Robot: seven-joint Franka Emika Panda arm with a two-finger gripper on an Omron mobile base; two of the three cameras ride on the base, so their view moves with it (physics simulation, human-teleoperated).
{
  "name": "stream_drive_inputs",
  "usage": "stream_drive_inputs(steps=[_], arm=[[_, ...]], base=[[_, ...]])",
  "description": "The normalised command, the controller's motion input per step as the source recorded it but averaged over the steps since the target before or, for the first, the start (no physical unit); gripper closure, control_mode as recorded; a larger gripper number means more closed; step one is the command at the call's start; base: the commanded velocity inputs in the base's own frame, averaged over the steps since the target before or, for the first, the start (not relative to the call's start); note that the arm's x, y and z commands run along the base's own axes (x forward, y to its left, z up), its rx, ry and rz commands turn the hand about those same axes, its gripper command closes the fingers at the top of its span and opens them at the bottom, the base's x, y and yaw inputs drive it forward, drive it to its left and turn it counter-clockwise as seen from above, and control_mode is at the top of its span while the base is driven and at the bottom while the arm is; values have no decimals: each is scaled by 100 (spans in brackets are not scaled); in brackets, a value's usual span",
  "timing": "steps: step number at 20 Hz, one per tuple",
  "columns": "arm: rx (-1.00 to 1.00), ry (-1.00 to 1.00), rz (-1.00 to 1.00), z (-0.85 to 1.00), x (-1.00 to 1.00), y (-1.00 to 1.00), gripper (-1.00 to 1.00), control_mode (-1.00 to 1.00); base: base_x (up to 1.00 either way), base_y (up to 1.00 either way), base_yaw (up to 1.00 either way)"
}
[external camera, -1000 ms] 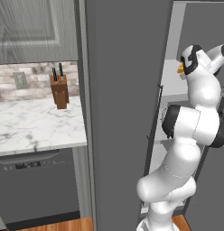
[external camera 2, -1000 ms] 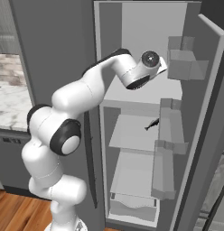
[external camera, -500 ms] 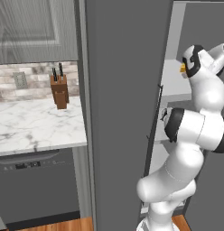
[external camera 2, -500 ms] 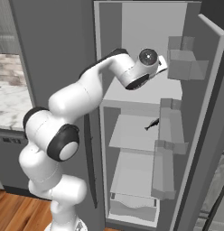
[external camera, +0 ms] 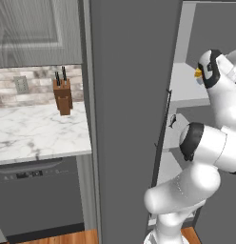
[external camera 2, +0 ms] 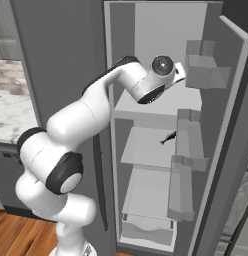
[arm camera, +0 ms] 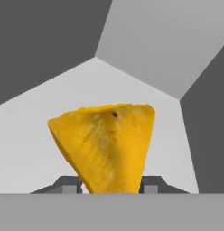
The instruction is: Pick the cheese from the fridge and the cheese grater from the cabinet and place them next to the salad bowl.
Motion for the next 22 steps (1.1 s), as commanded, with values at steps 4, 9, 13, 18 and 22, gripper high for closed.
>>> stream_drive_inputs(steps=[4, 9, 13, 18, 22], arm=[[-1, -7, -2, 2, -39, 2, 100, -100], [-3, -7, -3, 4, -35, 19, 100, -100], [-7, -5, -1, 4, -29, 34, 100, -100], [-4, -4, 0, 11, -37, 14, 100, -100], [0, -4, -3, 20, -41, 0, 100, -100]], base=[[0, 0, 0], [0, 0, 0], [0, 0, 0], [0, 0, 0], [0, 0, 0]])
